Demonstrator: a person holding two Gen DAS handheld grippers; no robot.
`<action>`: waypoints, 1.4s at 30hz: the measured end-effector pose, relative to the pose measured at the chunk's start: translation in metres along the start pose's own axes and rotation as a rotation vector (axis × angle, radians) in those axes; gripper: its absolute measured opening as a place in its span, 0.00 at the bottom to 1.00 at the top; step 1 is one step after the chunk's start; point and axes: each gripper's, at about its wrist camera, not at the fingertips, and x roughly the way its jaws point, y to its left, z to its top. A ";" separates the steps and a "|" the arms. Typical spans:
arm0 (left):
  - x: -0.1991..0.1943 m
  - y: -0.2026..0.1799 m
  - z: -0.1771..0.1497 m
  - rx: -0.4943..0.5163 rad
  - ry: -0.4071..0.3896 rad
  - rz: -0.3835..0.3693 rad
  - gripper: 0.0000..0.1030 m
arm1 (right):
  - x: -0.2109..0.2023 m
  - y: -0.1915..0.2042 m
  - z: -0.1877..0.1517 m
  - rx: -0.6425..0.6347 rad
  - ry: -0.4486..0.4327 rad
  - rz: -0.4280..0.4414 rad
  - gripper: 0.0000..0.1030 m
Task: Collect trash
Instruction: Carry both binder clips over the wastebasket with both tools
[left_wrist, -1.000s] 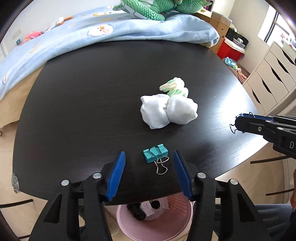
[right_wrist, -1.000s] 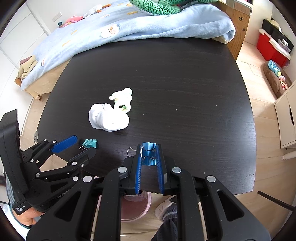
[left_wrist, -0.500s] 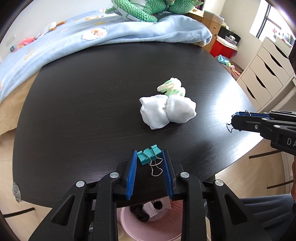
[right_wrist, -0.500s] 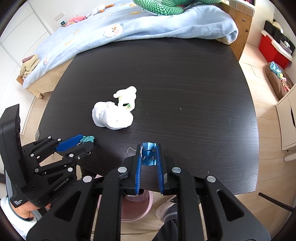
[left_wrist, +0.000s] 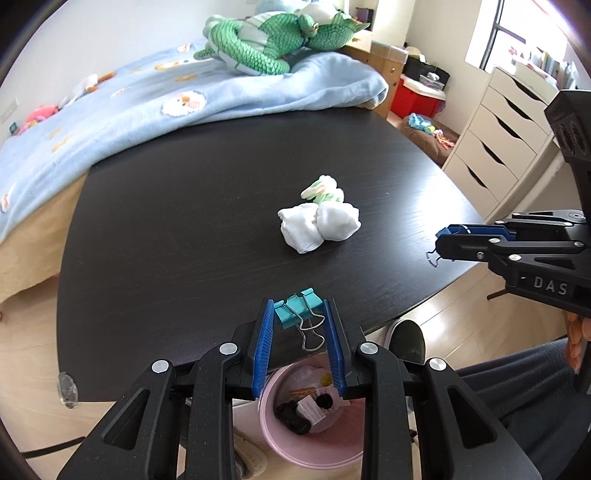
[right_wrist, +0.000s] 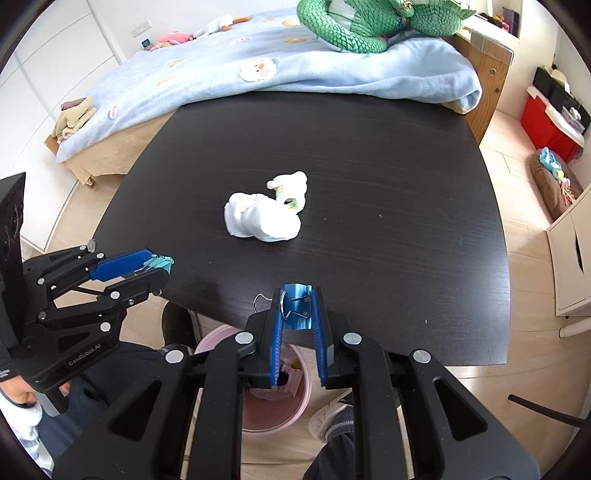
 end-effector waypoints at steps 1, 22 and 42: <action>-0.004 -0.001 -0.001 0.005 -0.006 -0.004 0.26 | -0.003 0.003 -0.002 -0.006 -0.004 0.000 0.14; -0.070 -0.003 -0.033 0.074 -0.088 -0.044 0.26 | -0.062 0.058 -0.047 -0.156 -0.086 0.044 0.14; -0.091 0.009 -0.062 0.062 -0.102 -0.069 0.26 | -0.051 0.085 -0.082 -0.213 -0.017 0.147 0.14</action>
